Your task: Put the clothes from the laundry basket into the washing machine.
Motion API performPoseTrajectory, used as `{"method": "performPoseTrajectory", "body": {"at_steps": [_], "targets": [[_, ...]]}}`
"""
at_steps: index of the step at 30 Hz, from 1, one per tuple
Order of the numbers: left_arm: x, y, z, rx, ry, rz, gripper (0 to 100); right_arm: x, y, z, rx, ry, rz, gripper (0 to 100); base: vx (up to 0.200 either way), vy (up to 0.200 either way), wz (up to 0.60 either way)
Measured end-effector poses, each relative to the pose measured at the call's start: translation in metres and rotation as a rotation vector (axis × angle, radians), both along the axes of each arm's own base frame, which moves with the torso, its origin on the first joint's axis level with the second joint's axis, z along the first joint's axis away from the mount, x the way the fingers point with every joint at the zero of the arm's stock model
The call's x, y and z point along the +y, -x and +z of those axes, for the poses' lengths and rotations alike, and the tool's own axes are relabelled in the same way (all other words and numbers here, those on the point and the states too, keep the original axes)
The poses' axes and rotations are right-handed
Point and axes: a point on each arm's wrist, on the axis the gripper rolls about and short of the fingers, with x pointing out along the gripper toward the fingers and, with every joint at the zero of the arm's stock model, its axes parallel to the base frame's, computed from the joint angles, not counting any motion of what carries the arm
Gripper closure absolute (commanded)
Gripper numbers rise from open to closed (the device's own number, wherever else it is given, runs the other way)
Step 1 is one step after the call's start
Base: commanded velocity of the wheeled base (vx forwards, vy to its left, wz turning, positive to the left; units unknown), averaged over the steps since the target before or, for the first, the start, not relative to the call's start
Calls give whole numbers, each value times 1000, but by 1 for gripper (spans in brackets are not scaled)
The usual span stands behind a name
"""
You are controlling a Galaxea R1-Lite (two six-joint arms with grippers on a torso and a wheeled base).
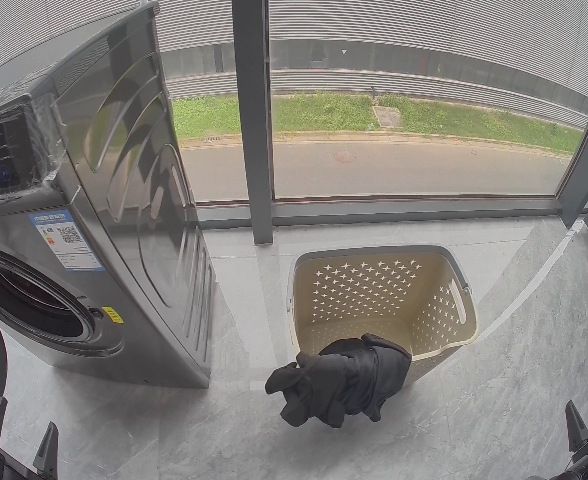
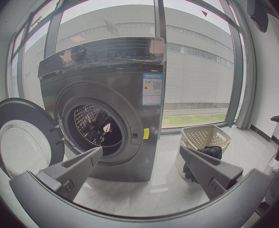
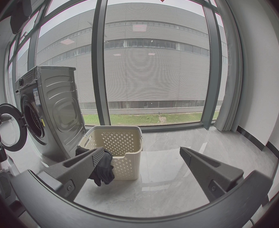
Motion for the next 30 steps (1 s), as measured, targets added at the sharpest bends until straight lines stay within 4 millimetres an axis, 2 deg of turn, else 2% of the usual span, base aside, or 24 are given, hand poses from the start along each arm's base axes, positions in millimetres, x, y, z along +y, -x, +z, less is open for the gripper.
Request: {"method": "performPoseTrajectory", "body": {"at_steps": [4,19,25,30], "targets": [[0,0,0,0,0,0,0,0,0,0,0,0,0,0,0,-200,0],[0,0,0,0,-3,-3,0,0,0,0,3,2,0,0,0,0,0],[0,0,0,0,-3,-4,0,0,0,0,3,0,0,0,-200,0,0],[0,0,0,0,-3,-4,0,0,0,0,3,-4,-6,0,0,0,0]]}}
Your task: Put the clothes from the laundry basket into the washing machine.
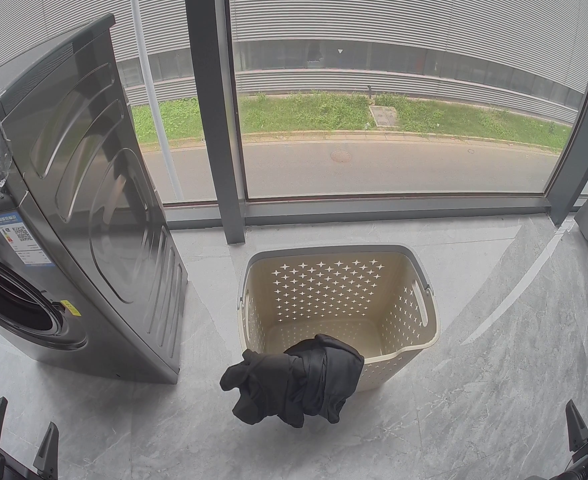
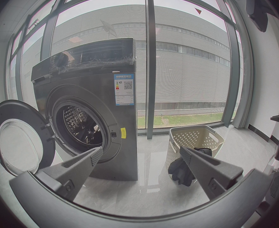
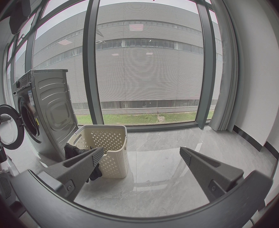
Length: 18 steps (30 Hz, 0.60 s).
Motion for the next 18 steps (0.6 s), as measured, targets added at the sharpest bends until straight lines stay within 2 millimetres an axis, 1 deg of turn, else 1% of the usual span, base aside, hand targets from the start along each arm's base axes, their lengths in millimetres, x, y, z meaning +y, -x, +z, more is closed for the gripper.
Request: {"method": "performPoseTrajectory", "body": {"at_steps": [7,9,11,13,14,18], "targets": [[0,0,0,0,0,1,0,0,0,2,-16,1,0,0,0,0,0],[0,0,0,0,0,1,0,0,1,8,-49,1,2,0,0,200,0],[0,0,0,0,0,0,0,0,4,19,-87,-3,8,0,0,200,0],[0,0,0,0,-1,0,0,0,8,36,-124,-19,24,0,0,200,0],[0,0,0,0,-1,0,0,-1,10,49,-140,-40,47,0,0,0,0],[0,0,0,0,-2,0,0,-2,7,77,-113,-106,162,0,0,0,0]]}}
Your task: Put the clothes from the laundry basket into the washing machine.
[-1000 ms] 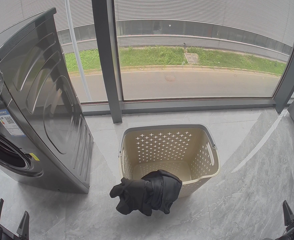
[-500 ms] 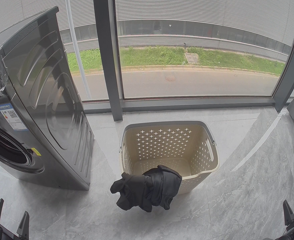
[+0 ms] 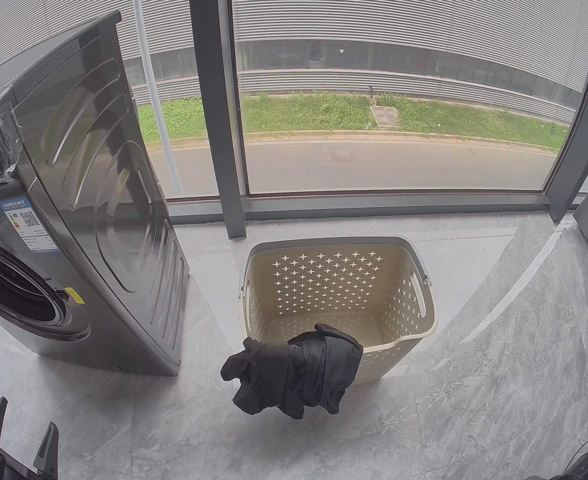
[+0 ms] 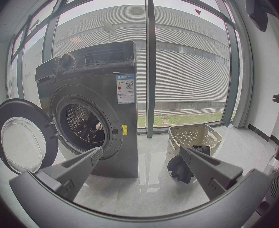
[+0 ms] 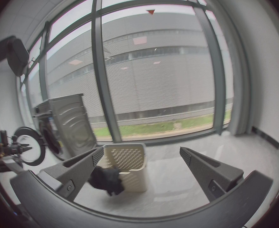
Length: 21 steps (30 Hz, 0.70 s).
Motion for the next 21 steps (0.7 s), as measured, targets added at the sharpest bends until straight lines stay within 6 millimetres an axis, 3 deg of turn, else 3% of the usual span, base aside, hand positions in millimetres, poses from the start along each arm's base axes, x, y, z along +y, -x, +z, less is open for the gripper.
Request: {"method": "performPoseTrajectory", "body": {"at_steps": [5,10,21], "targets": [[0,0,0,0,0,-1,0,4,-24,15,153,-10,217,0,0,0,0],[0,0,0,0,0,-1,0,14,-54,18,304,6,327,0,0,0,0],[0,0,0,0,-1,-3,0,45,-140,6,539,22,423,0,0,0,0]]}}
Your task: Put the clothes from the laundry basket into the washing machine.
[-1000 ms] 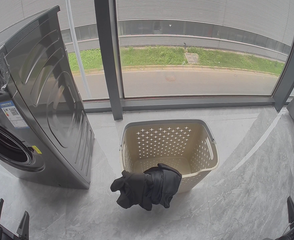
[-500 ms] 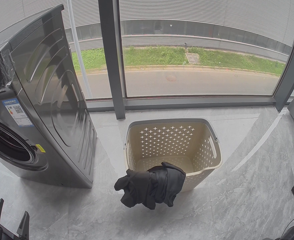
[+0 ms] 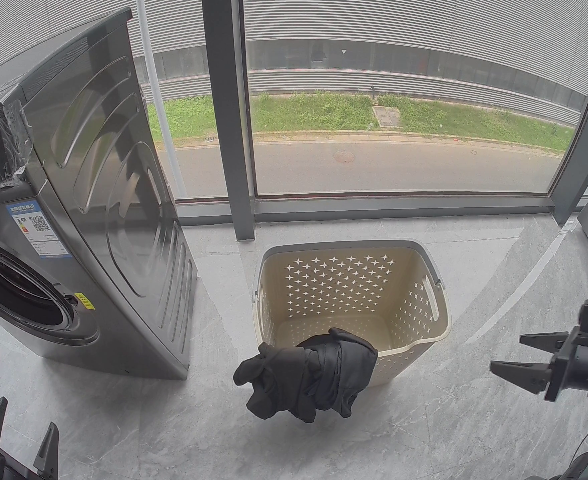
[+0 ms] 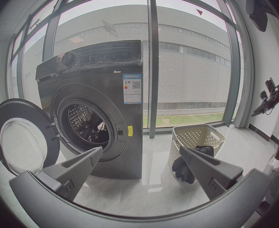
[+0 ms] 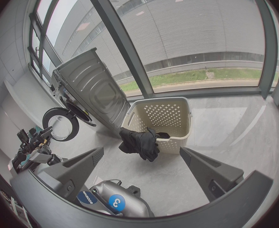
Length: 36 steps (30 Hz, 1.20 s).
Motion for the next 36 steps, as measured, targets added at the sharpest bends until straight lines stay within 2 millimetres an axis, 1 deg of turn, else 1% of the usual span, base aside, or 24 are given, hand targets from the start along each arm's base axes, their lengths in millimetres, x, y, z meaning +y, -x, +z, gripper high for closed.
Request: {"method": "performPoseTrajectory", "body": {"at_steps": [5,10,14,20,22,28,32,36], "targets": [[0,0,0,0,0,0,0,20,-38,-16,52,14,45,0,0,0,0],[0,0,0,0,0,-1,0,41,-68,-33,63,16,85,0,0,0,0],[0,0,0,0,0,-1,0,56,-85,-51,125,30,109,0,0,0,0],[0,0,0,0,0,-3,0,75,-105,-74,206,66,137,0,0,0,0],[0,0,0,0,0,-3,0,80,-110,-79,219,77,137,0,0,0,0],[0,0,0,0,0,-2,0,103,-136,-96,237,119,119,0,0,0,0],[0,0,0,0,0,-2,0,120,-158,-107,234,127,108,0,0,0,0],[0,0,0,0,0,-2,0,132,-177,-118,229,144,52,0,0,0,0]]}}
